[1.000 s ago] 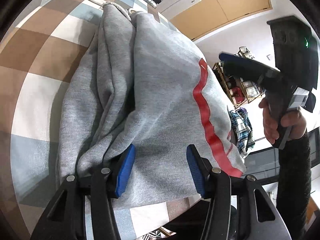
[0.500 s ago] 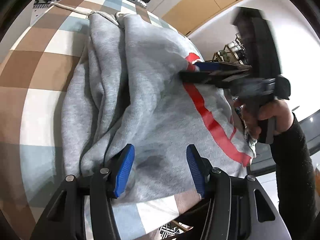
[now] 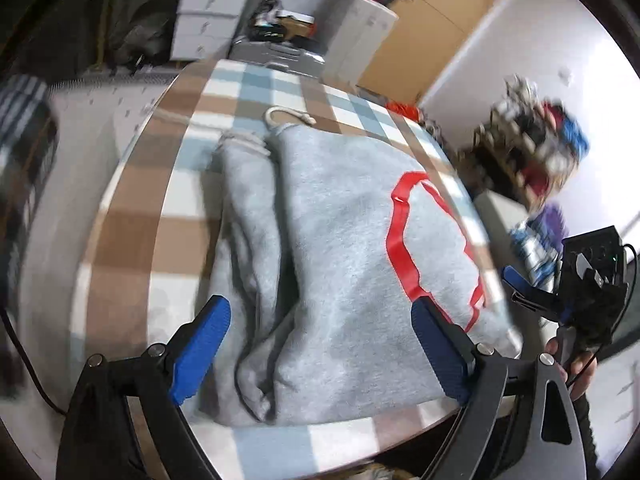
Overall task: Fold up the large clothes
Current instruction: 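Grasp the folded hoodie with both grippers and lift it off the bed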
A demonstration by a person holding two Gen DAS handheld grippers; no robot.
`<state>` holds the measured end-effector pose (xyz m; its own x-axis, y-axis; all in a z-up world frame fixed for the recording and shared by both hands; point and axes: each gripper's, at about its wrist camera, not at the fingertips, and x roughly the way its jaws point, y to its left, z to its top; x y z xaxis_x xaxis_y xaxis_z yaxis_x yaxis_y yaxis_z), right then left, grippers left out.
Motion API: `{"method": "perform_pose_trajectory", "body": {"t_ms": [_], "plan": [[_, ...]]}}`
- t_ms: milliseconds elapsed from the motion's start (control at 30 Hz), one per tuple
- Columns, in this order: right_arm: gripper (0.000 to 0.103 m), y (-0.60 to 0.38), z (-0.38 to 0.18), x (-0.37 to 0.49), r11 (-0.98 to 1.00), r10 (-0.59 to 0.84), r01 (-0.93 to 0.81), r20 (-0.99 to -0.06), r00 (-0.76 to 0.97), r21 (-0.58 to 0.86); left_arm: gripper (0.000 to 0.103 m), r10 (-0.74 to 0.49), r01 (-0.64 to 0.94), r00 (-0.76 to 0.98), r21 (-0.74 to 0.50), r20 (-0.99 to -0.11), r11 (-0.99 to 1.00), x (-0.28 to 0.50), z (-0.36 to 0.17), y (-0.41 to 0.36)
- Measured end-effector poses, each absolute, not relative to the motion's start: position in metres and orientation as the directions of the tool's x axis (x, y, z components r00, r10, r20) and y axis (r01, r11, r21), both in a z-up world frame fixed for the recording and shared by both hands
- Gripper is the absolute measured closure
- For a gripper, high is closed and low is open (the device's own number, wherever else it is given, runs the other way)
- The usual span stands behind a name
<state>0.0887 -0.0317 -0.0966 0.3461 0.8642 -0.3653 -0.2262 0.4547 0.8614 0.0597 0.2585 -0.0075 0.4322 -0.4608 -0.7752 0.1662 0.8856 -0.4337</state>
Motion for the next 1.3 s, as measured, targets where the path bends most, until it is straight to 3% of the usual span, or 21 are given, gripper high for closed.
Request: {"method": "perform_pose_trajectory", "body": {"t_ms": [100,233,333,433,700,800,1000,1200,1300], "plan": [[0.0,-0.047,-0.115,0.09,0.462,0.845,-0.134,-0.389,0.368,0.877,0.014,-0.404,0.169,0.4,-0.367,-0.823,0.915,0.067,-0.011,0.249],[0.0,-0.04,-0.107,0.088,0.511,0.837,-0.244,-0.413,0.359,0.824,0.014,-0.311,0.097,0.368,-0.296,-0.876,0.95,0.077,-0.029,0.265],[0.0,-0.035,-0.118,0.086,0.523,0.837,-0.207,-0.452,0.309,0.827,0.014,-0.195,0.029,0.366,-0.199,-0.91,0.98,0.085,-0.042,0.271],[0.0,-0.029,-0.124,0.086,0.571,0.81,-0.209,-0.503,0.302,0.794,0.014,-0.164,0.003,0.353,-0.174,-0.921,0.985,0.09,-0.053,0.273],[0.0,-0.025,-0.142,0.083,0.585,0.804,-0.184,-0.536,0.258,0.79,0.014,-0.387,-0.033,0.246,-0.407,-0.889,0.913,0.122,-0.086,0.288],[0.0,-0.025,-0.146,0.082,0.594,0.799,-0.184,-0.548,0.248,0.783,0.014,-0.413,-0.036,0.218,-0.43,-0.885,0.902,0.131,-0.091,0.295],[0.0,-0.022,-0.153,0.086,0.581,0.808,-0.171,-0.54,0.234,0.796,0.014,-0.585,-0.047,0.033,-0.586,-0.81,0.809,0.148,-0.119,0.301],[0.0,-0.017,-0.16,0.089,0.546,0.833,-0.155,-0.515,0.201,0.823,0.002,-0.68,-0.064,-0.042,-0.678,-0.732,0.733,0.157,-0.126,0.304],[0.0,-0.016,-0.164,0.091,0.532,0.842,-0.135,-0.505,0.19,0.836,0.002,-0.712,-0.025,-0.081,-0.713,-0.697,0.701,0.152,-0.125,0.294]]}}
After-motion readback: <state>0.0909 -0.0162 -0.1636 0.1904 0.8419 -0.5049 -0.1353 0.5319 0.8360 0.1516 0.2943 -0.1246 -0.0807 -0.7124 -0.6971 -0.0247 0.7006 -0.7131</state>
